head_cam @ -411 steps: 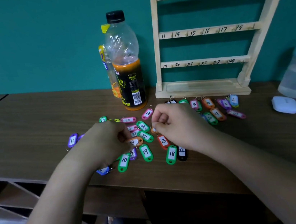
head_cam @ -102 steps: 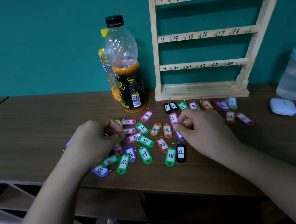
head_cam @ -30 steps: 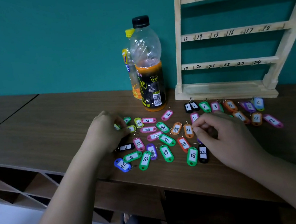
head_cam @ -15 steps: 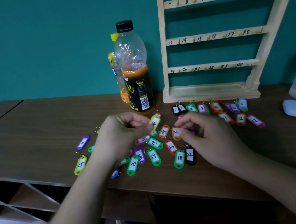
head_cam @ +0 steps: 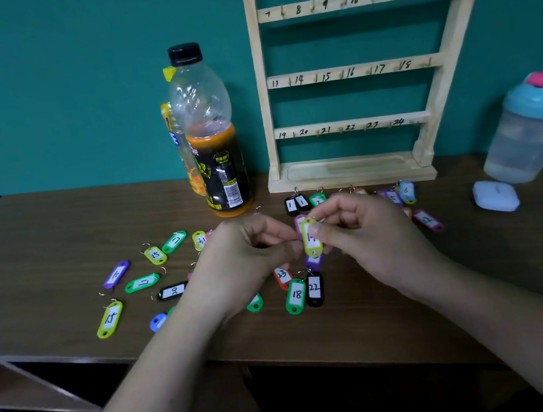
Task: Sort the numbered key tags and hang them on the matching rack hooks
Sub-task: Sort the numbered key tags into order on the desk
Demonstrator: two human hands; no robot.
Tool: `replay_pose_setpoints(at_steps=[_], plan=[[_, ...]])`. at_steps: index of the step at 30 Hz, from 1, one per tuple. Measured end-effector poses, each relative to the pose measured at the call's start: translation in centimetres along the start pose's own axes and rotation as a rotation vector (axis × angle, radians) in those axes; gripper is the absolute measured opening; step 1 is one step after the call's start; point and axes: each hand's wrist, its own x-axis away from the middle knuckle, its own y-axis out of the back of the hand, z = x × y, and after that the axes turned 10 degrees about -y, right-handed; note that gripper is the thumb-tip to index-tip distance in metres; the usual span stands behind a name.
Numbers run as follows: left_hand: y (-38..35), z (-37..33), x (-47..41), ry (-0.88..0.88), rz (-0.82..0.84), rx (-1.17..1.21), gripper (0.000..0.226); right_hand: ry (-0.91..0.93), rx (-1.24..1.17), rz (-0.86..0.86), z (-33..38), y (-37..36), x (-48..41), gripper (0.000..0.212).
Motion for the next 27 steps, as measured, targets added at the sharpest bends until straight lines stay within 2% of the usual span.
replay_pose_setpoints(at_steps=[3, 7, 13, 21, 27], plan=[[0.5, 0.6, -0.4, 0.013, -0.030, -0.076, 0.002, -0.055, 0.154, -0.041, -0.6, 1.5, -0.6, 0.007], [2.1, 2.2, -1.0, 0.022, -0.110, -0.270, 0.009, -0.099, 0.350, -0.100, -1.7, 2.0, -0.8, 0.008], [5.1, 4.2, -1.9, 0.081, -0.264, -0.452, 0.017, -0.025, 0.530, -0.171, -1.8, 1.2, -0.3, 0.007], [7.0, 5.8, -2.4, 0.116, -0.323, -0.573, 0.013, -0.001, 0.603, -0.204, -2.0, 0.9, -0.5, 0.007], [8.0, 7.0, -2.5, 0.123, -0.305, -0.608, 0.006, -0.023, 0.668, -0.118, -1.6, 2.3, -0.3, 0.009]])
